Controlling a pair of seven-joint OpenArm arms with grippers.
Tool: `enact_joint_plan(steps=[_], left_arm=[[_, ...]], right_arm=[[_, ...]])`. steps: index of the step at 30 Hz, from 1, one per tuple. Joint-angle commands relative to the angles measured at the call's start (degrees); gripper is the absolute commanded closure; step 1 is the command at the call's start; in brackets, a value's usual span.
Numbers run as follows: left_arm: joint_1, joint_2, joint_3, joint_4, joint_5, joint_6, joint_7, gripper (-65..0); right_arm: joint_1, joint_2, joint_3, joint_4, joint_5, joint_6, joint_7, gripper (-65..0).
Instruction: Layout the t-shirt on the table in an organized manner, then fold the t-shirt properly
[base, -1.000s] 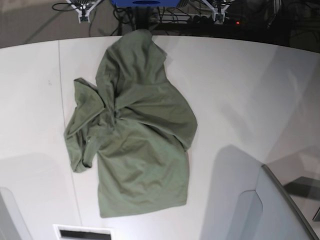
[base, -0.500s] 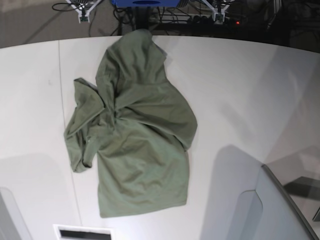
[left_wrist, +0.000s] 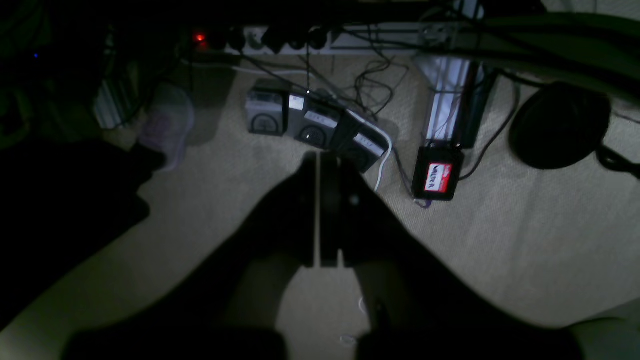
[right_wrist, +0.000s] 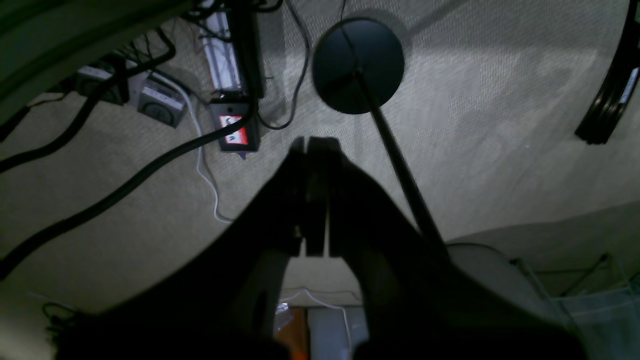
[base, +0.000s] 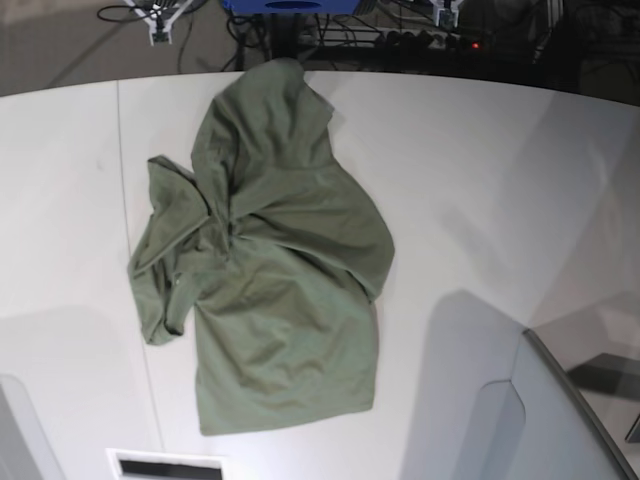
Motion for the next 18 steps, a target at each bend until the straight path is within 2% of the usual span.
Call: enact_joint_plan(steps=[1,12,18], left_arm=[[1.4,-0.7,0.0,1.4,0.0,0.3,-0.4,0.0],[9.1,-1.6,-0.6,11.5,-0.3,0.3,-0.4,0.0],[9.9,-1.8,-0.6,11.3,-0.4,0.3,-0.3,0.0]], right_arm=[[-0.3,0.2,-0.1,-0.1,0.0,-0.2,0.2,0.0],[-0.3,0.2,-0.1,-0.2,0.0,-0.2,0.2,0.0],[-1.1,0.2,-0.1,0.1,0.0,-0.2,0.2,0.0]])
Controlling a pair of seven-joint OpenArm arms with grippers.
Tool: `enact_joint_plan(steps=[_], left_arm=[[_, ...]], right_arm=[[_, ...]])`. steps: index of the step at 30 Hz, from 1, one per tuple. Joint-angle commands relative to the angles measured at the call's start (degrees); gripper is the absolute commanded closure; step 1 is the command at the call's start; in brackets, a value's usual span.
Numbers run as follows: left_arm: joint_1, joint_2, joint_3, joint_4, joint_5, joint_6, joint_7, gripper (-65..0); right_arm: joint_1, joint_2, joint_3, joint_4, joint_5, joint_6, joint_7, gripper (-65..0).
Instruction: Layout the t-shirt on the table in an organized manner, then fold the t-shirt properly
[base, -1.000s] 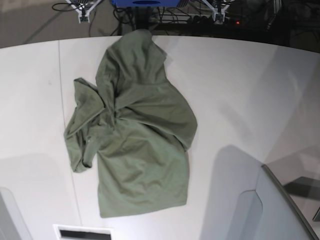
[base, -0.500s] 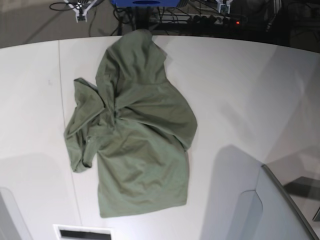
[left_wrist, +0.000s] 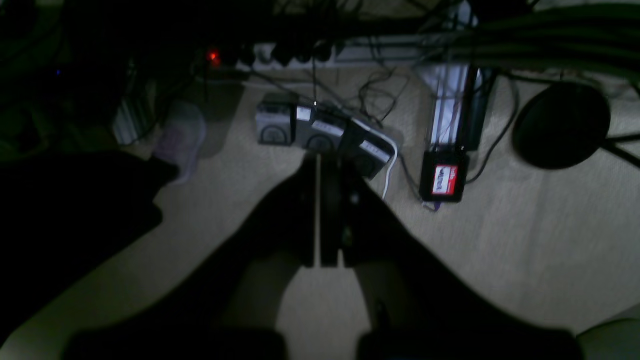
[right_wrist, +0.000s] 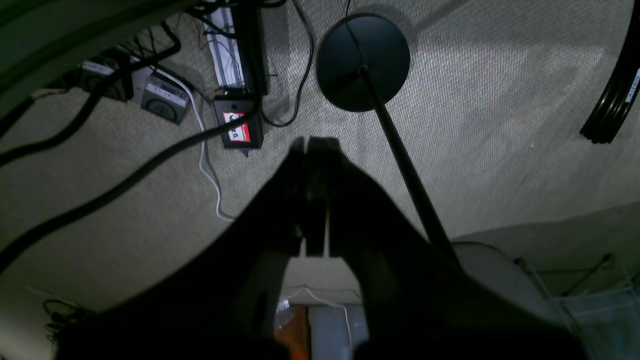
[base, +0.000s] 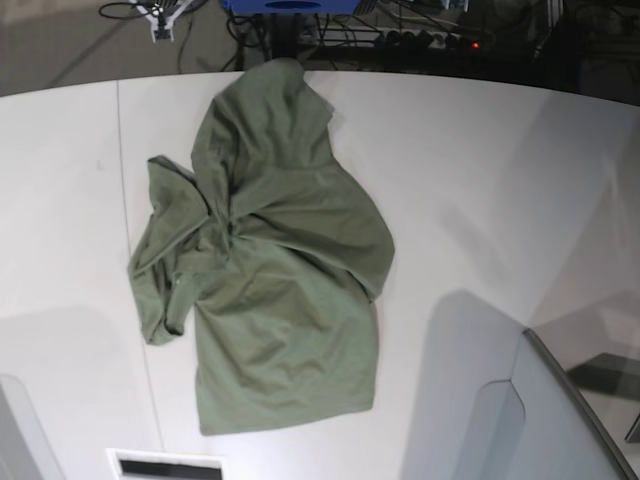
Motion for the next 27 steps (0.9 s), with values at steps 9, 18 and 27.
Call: enact_joint_plan(steps=[9,18,27], left_arm=[[1.0,-0.3,-0.1,0.2,-0.4,0.3,-0.6,0.0],[3.9,-0.3,-0.2,3.9,-0.4,0.3,-0.9,0.0],[15.6,-0.9,-6.4,23.5,-0.4,0.3,-0.7,0.0]], right_arm=[[-1.9,1.8,0.5,0.0,0.4,-0.3,0.6,0.0],[-10.9,2.0,1.0,15.1,0.4,-0.5,0.1,0.0],[-22.9,1.5,18.3,41.7,0.1,-0.5,-12.5,0.0]])
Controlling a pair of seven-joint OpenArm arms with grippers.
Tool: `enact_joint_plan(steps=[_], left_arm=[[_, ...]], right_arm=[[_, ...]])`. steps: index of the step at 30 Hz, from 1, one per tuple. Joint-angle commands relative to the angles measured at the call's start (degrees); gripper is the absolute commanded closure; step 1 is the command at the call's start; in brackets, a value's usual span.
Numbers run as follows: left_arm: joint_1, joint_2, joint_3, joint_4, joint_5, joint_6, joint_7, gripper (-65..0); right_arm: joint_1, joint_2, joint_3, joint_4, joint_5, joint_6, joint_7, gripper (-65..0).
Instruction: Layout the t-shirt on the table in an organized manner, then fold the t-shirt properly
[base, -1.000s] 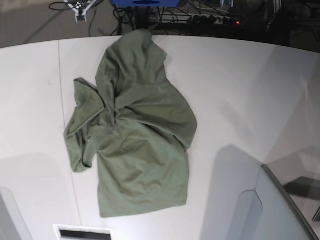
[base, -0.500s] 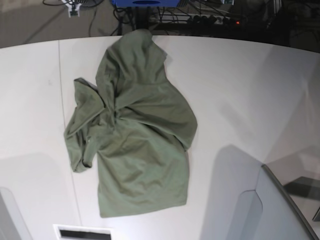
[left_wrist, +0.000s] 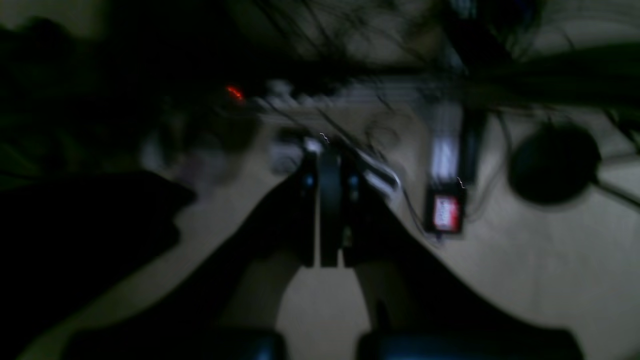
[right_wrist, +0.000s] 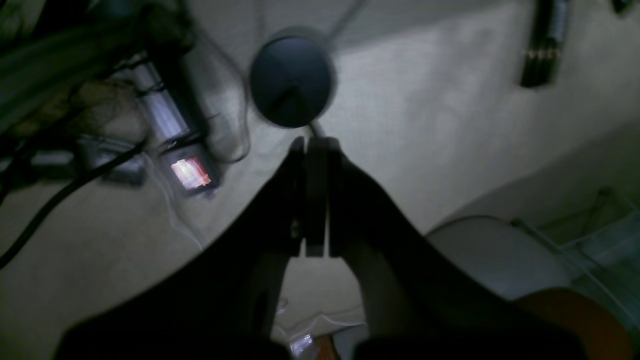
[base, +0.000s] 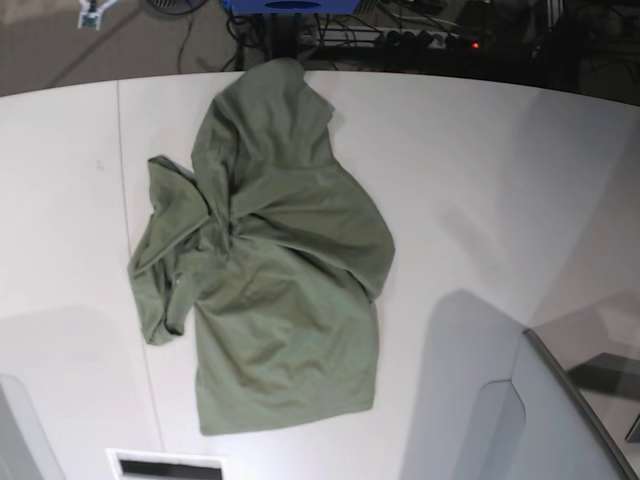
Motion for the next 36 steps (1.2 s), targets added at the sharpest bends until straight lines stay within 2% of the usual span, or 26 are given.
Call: enact_joint_plan(steps=[1,7,11,14,17,18,23,25,27,29,32,36], left_arm=[[3.3,-0.3,-1.1,3.0,-0.2,0.3,-0.5,0.0],[12.3,-0.4,-7.9,20.8,-0.2,0.3,-0.1,0.0],[14.7,-0.3,-8.9,31.3,-0.2,0.3,-0.1,0.0],[14.6,-0.1,-8.7,37.8,-0.2,0.3,0.0,0.0],[10.4,0.0,-5.8,42.6,-0.2,0.3,1.1,0.0],[8.7,-0.2,-4.8,43.7,-0.2,0.3,3.7,0.0],[-2.7,-0.2,-1.5,46.3,-0.2,0.3,23.2,0.0],[-4.7,-0.1,-1.6,46.3,-0.2,0.3,27.1,0.0],[-4.8,-0.1,-2.1,46.0,-0.2,0.3,26.6,0.0],[-4.6,-0.3,-2.4,45.9,-0.3,0.3,25.4,0.0],[-4.5,-0.1,-5.2,45.9,-0.3,0.3,24.9,0.0],[-4.5,-0.1,-7.4,45.9,-0.3,0.3,24.8,0.0]], right_arm=[[-2.2,-0.1,0.2,3.5,0.2,-0.2,-0.4,0.0],[-9.9,-1.6,-0.7,24.8,0.1,-0.2,-6.9,0.0],[-12.5,-1.8,-1.2,40.8,0.1,-0.2,-14.8,0.0],[-11.7,-1.8,-1.3,52.6,0.3,0.0,-22.7,0.0],[-8.3,-1.9,-2.1,61.7,0.3,0.1,-29.1,-0.6],[-6.8,-1.9,-4.0,63.9,0.2,0.1,-31.2,-0.6],[1.9,-0.6,-18.1,67.7,-1.9,0.1,-39.6,-1.7],[5.9,0.0,-26.3,67.0,-5.9,0.0,-44.6,-7.1],[8.8,0.0,-32.6,66.3,-9.5,-0.1,-48.1,-14.6],[10.5,-1.0,-38.3,65.8,-12.5,-0.1,-49.1,-21.0],[11.9,-2.1,-41.9,65.6,-12.9,-0.1,-49.5,-28.4],[13.8,-2.1,-43.3,61.1,-12.8,-0.1,-49.2,-40.5]])
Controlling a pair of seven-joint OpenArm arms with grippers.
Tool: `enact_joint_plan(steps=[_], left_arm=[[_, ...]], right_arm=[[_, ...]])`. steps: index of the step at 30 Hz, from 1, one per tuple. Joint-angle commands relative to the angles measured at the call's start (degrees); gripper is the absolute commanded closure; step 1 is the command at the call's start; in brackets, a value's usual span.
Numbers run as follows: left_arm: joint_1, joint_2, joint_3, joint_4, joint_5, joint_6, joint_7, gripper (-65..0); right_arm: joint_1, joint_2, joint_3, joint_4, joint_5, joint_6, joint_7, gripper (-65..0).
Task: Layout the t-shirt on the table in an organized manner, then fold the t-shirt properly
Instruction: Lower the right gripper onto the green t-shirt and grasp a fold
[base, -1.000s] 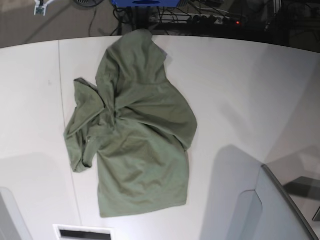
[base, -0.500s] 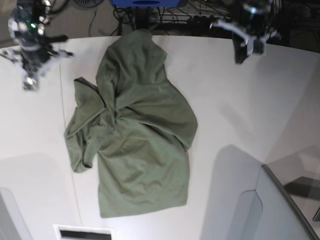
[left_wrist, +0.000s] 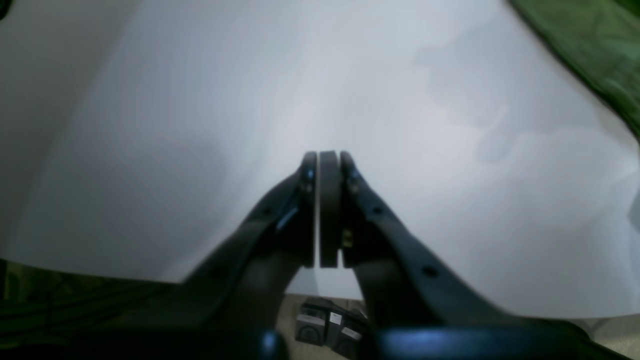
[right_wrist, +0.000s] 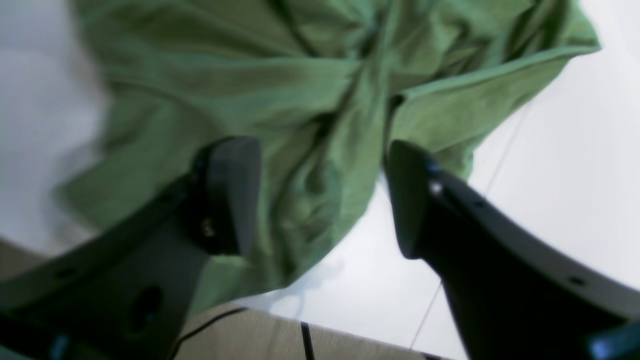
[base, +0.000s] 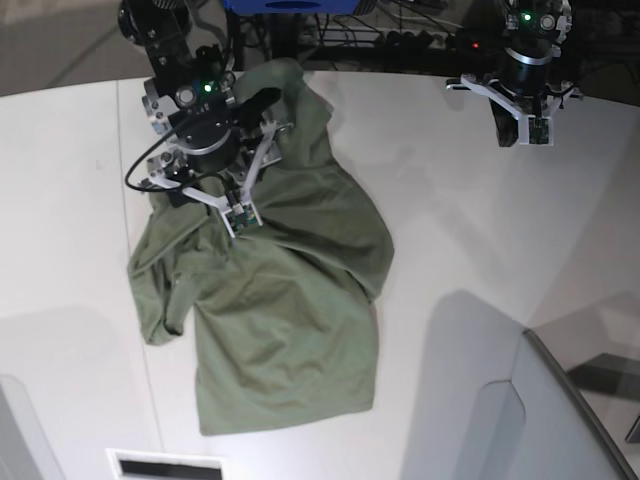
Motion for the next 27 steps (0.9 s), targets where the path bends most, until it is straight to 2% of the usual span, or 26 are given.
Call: enact_joint_plan(steps=[1,5,8,12,15,20,21,23,26,27], left_arm=[[0.4,-0.2,-0.5,0.9,-0.1,0.1,-1.3,-0.7],[0.2,-0.5,-0.8,0.9,0.0,0.1,-1.3,-1.6],[0.0,-0.5,-0.8,0.9,0.0,0.1,-1.3,-1.6],[-0.2,-0.5,-0.9,0.9,0.0,0.1,-1.3,-2.1],[-0.9,-0.4,-1.5,0.8,0.0,0.1,-1.2,-2.3],[-1.7,-0.4,-1.4,-0.3,0.0,0.1,-1.2,-2.3],[-1.9,-0.2,-1.4,-0.4,0.0,0.1,-1.0,-2.3],[-2.2,-0.2,-1.1,-0.7,0.0,0.1,-1.0,-2.3],[-2.5,-0.2,-1.2,-1.4,0.0,0.1,-1.0,-2.3],[-2.5,-0.2,-1.2,-1.6,0.0,0.1,-1.0,-2.1]], right_arm=[[1.2,0.1,-0.1,-1.0,-0.3,0.0,0.5,-41.4],[3.6,0.1,0.1,-6.4,-0.3,0.0,4.6,-35.0],[4.7,0.0,1.4,-9.4,-0.3,-0.1,5.2,-32.6],[5.7,-1.7,5.7,-12.0,-0.2,-0.1,5.4,-32.4],[6.2,-1.8,8.8,-13.6,-0.2,0.1,6.9,-32.4],[6.3,-1.9,10.3,-16.0,-0.2,0.1,8.4,-31.5],[6.3,-1.9,10.2,-16.1,-0.2,0.1,8.4,-29.6],[6.3,-1.9,10.2,-16.0,-0.2,0.1,8.4,-20.7],[6.1,-2.1,10.2,-15.8,-0.2,0.1,8.0,-0.5],[6.0,-2.6,10.3,-15.7,-0.2,0.1,8.0,0.0]])
